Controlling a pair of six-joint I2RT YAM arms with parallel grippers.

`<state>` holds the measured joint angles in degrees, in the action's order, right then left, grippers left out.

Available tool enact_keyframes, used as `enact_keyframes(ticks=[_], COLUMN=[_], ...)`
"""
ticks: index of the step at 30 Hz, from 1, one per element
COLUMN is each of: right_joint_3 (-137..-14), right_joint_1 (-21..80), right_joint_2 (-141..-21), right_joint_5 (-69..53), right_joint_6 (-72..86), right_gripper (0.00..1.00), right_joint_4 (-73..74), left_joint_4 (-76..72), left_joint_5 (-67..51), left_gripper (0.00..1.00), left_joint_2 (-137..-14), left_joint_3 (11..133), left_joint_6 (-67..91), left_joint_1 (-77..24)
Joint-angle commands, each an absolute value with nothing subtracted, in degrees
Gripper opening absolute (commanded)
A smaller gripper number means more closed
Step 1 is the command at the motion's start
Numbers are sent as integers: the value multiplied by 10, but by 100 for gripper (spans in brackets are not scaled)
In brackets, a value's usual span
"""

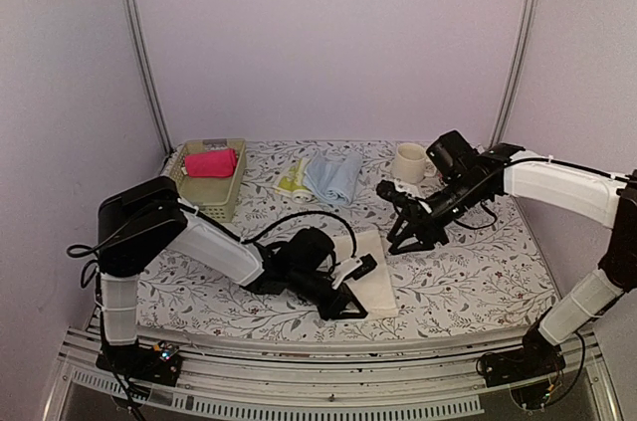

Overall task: Roll the towels
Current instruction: Roll the towel at the center of the board.

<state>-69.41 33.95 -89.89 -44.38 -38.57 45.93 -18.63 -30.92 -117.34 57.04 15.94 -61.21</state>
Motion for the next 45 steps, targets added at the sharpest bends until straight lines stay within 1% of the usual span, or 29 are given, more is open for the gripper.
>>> enact_keyframes(ticks=[1, 4, 7, 13, 21, 27, 33, 35, 39, 41, 43, 45], right_joint_3=[-579, -518, -477, -448, -429, -415, -411, -409, -408, -411, -418, -429], right_joint_1=[387, 462, 523, 582, 608, 609, 610, 610, 610, 610, 609, 608], right_joint_2=[-827, -799, -797, -819, -852, -893, -924, -934, -949, -946, -942, -940], right_joint_5=[-329, -244, -170, -85, -54, -15, 11, 10, -18, -52, -95, -139], right_joint_6=[-416, -431, -435, -435, -434, -423, -422, -426, -436, -442, -445, -445], right_gripper=[37, 37, 36, 36, 36, 32, 32, 28, 12, 9, 6, 4], right_joint_4=[416, 379, 336, 260, 209, 175, 159, 159, 180, 202, 229, 257], left_joint_4=[-53, -6, 8, 10, 1, -3, -9, -18, -41, -59, -72, -91], left_joint_5=[-335, -349, -364, -362, -357, -358, -360, -369, -378, -377, -351, -324], left_gripper=[0, 0, 0, 0, 0, 0, 0, 0, 1, 8, 16, 18], left_joint_2=[-1223, -1245, -1255, -1264, -1268, -1272, -1272, -1268, -1235, -1205, -1159, -1109], left_joint_3=[615, 649, 665, 663, 656, 649, 642, 637, 608, 587, 560, 526], left_joint_6=[207, 234, 265, 308, 318, 314, 311, 312, 312, 303, 290, 273], left_joint_1=[-596, -591, -583, -572, -568, -565, -561, -558, -547, -545, -546, -548])
